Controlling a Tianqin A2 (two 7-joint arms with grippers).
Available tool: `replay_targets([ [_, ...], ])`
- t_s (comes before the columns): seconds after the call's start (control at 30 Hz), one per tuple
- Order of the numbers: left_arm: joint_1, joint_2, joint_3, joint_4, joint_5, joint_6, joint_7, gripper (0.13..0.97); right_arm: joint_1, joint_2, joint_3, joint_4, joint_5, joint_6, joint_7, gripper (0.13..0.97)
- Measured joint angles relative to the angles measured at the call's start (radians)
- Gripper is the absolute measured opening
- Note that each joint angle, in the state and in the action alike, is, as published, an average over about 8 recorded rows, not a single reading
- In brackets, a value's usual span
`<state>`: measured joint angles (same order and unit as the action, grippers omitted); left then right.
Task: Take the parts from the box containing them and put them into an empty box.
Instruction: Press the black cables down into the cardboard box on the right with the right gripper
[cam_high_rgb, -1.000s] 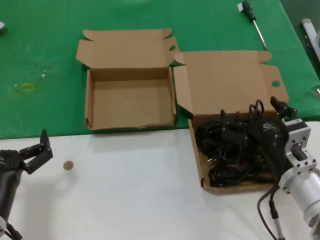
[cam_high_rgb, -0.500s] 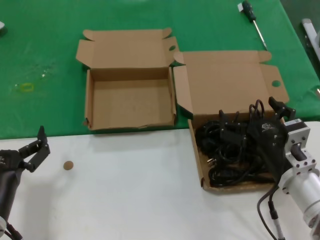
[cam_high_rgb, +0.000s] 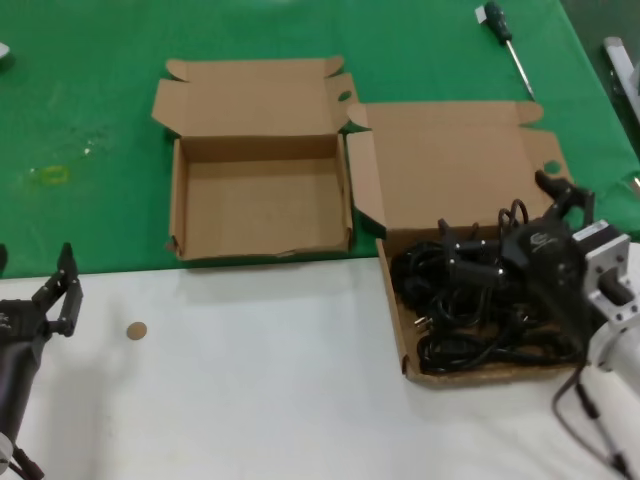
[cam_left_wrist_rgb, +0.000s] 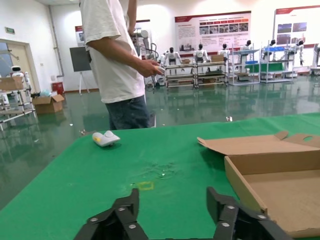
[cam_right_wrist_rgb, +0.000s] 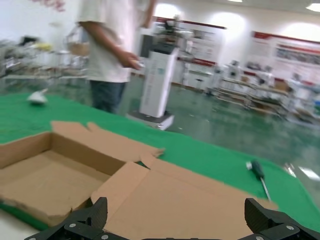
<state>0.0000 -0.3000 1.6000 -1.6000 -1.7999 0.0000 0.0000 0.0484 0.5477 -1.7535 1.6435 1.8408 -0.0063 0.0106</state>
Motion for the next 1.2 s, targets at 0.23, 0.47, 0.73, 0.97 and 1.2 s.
replay_targets([
  [0.23, 0.000, 0.000, 0.000, 0.000, 0.000, 0.000, 0.000, 0.431, 0.027, 0.150, 0.033, 0.027, -0.018, -0.202, -0.092, 0.966],
  [0.47, 0.000, 0.000, 0.000, 0.000, 0.000, 0.000, 0.000, 0.313, 0.105, 0.284, 0.054, 0.009, -0.027, -0.442, -0.205, 0.966],
  [0.73, 0.000, 0.000, 0.000, 0.000, 0.000, 0.000, 0.000, 0.226, 0.267, 0.392, -0.006, -0.096, -0.070, -0.717, -0.347, 0.966],
  [0.97, 0.000, 0.000, 0.000, 0.000, 0.000, 0.000, 0.000, 0.175, 0.428, 0.419, -0.088, -0.208, -0.116, -0.949, -0.485, 0.966],
  [1.2, 0.000, 0.000, 0.000, 0.000, 0.000, 0.000, 0.000, 0.153, 0.568, 0.367, -0.174, -0.313, -0.217, -1.039, -0.633, 0.966],
])
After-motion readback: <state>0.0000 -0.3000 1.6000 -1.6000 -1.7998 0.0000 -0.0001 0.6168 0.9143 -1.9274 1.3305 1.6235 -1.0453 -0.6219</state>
